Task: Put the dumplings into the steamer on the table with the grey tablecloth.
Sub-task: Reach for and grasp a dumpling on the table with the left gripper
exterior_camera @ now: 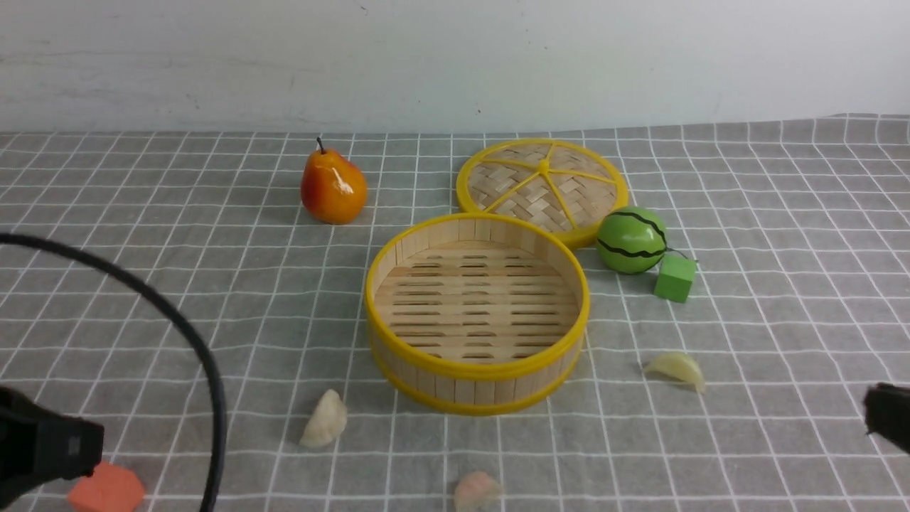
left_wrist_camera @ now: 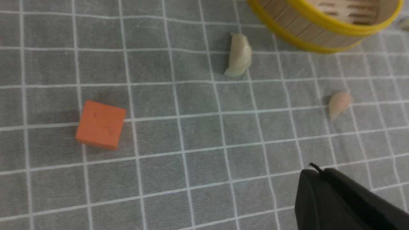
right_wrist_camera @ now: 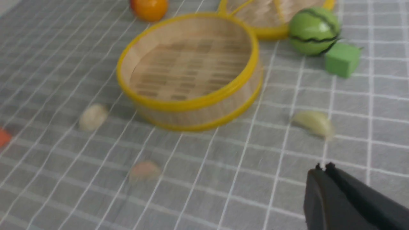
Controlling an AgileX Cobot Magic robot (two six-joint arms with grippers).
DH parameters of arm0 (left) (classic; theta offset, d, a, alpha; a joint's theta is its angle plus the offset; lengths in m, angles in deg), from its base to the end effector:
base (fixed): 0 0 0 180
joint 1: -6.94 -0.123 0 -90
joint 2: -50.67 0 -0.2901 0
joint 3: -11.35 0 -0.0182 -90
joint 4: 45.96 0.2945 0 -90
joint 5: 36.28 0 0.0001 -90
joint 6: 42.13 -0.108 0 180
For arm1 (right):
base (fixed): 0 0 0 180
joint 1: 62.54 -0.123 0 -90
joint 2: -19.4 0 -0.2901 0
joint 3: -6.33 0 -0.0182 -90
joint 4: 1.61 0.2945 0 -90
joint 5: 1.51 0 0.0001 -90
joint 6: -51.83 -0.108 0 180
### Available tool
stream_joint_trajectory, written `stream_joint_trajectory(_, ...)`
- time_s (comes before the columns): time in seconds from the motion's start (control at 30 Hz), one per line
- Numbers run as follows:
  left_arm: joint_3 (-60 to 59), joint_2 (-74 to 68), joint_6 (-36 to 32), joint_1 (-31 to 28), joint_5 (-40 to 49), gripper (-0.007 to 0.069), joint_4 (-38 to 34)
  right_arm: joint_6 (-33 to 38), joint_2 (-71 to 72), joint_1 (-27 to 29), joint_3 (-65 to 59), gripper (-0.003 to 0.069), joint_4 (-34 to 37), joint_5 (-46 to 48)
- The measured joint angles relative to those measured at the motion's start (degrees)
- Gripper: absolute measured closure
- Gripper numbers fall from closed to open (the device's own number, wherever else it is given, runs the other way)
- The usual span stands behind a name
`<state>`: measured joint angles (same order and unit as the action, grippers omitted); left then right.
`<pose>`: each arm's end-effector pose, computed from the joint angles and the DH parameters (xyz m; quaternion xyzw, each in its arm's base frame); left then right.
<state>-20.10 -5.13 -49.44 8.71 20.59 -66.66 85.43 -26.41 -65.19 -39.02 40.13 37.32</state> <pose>0.1921 -0.0379 0.3135 0.0272 0.9367 -0.1585 0.3110 0.1734 0.0532 0.2910 -0.1141 0.8537 0.2028 0.4660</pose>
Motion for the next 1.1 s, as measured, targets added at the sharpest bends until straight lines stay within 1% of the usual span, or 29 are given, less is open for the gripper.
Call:
stream_joint_trajectory(0.03,0.0,0.0,0.0,0.0,0.0,0.0638,0.0,0.0,-0.5,-0.4,0.0,0.0678,-0.2,0.0)
stream_joint_trajectory(0.13,5.2,-9.9,-1.5,4.0,1.0,0.0638,1.0,0.2,-9.4,-7.7,6.1,0.0678,-5.0,8.2)
stream_joint_trajectory(0.17,6.8,-13.4,-2.0,5.7,1.1,0.0638,1.4,-0.6,-12.0,-10.5,7.9,0.0678,-7.3,11.4)
stream_joint_trajectory(0.2,7.3,-14.5,-2.1,5.9,1.1,0.0638,1.5,-0.8,-13.1,-10.9,8.6,0.0677,-8.1,11.9)
stream_joint_trajectory(0.27,10.1,-21.3,-2.8,9.3,0.6,0.0638,2.9,-3.9,-19.7,-16.2,12.5,0.0676,-13.0,18.5)
stream_joint_trajectory(0.37,12.7,-27.3,-2.9,12.6,-0.3,0.0638,4.8,-5.5,-25.0,-20.0,15.3,0.0674,-16.0,21.8)
stream_joint_trajectory(0.43,14.5,-31.3,-2.6,14.7,-1.2,0.0638,6.4,-5.7,-27.8,-21.7,16.5,0.0673,-16.7,22.1)
stream_joint_trajectory(0.5,16.0,-34.9,-1.1,16.9,-2.1,0.0632,8.6,-5.7,-29.5,-22.5,17.1,0.0673,-16.7,21.7)
stream_joint_trajectory(0.57,17.0,-37.4,0.3,18.6,-3.5,0.0610,11.2,-5.7,-30.3,-22.6,17.2,0.0673,-16.7,21.1)
stream_joint_trajectory(0.7,17.6,-41.6,2.2,20.2,-7.7,0.0489,15.3,-5.8,-30.5,-22.6,17.2,0.0670,-16.2,20.0)
stream_joint_trajectory(0.77,17.6,-44.2,2.5,20.3,-10.4,0.0376,16.3,-5.8,-30.5,-22.6,17.2,0.0670,-16.1,19.9)
stream_joint_trajectory(0.8,17.6,-45.6,2.6,20.4,-11.7,0.0304,16.8,-5.8,-30.5,-22.6,17.2,0.0669,-15.9,19.9)
stream_joint_trajectory(0.87,17.6,-46.9,2.6,20.4,-13.3,0.0257,17.0,-5.8,-30.5,-22.6,17.2,0.0666,-15.8,19.7)
stream_joint_trajectory(0.9,17.6,-49.0,2.6,20.4,-15.6,0.0188,17.0,-5.8,-30.5,-22.6,17.2,0.0664,-15.8,19.5)
stream_joint_trajectory(1.0,17.7,-51.9,2.6,20.4,-19.1,0.0133,17.1,-5.8,-30.5,-22.6,17.2,0.0663,-15.6,18.9)
stream_joint_trajectory(1.1,17.7,-55.3,2.6,20.6,-22.2,0.0123,17.2,-5.8,-30.5,-22.6,17.2,0.0661,-15.4,18.6)
